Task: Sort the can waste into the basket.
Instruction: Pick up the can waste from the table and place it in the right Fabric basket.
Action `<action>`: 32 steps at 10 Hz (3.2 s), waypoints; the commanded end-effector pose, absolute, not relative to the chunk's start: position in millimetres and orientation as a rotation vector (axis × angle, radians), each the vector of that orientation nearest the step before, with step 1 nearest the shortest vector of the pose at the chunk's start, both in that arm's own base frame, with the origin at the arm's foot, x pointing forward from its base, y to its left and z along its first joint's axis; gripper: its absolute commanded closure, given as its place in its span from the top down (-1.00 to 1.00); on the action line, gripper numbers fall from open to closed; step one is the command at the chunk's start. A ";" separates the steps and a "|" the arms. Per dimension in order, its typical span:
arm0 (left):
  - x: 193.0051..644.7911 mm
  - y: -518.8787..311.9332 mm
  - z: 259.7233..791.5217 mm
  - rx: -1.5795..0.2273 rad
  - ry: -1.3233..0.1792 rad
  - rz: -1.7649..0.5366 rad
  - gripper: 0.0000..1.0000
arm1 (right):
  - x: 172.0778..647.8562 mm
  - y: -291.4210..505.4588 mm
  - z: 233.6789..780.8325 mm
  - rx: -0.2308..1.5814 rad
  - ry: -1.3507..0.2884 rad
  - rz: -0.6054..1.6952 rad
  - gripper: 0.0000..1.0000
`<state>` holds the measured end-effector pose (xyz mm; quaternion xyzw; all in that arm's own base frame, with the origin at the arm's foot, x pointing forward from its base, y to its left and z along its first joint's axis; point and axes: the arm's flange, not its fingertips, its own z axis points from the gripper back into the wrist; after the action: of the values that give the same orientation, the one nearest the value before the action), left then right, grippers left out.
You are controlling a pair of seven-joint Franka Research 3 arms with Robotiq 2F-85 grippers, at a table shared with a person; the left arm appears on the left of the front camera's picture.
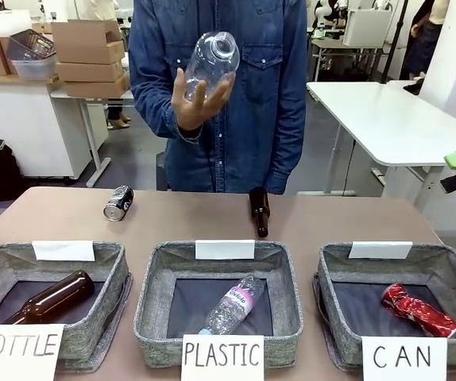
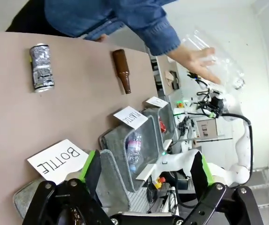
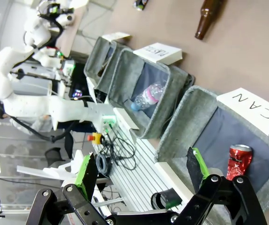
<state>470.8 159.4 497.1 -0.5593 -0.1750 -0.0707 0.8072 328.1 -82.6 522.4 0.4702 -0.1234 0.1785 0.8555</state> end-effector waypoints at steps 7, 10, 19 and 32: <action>469.1 137.5 493.8 -0.976 -0.331 -0.168 1.00 | 326.7 -84.3 522.5 0.979 -0.263 0.403 1.00; 457.6 151.3 493.2 -1.036 -0.373 -0.171 1.00 | 326.7 -84.3 522.5 0.979 -0.263 0.403 1.00; 463.8 151.1 488.7 -1.071 -0.305 -0.281 1.00 | 326.7 -84.3 522.5 0.979 -0.263 0.403 1.00; 625.0 -59.0 369.2 -0.438 0.067 -0.235 1.00 | 326.7 -84.3 522.5 0.979 -0.263 0.403 1.00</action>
<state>617.9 -61.9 367.0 -0.2587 0.0376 -0.1347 0.9558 328.0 -82.5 522.5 0.4699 -0.1233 0.1787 0.8556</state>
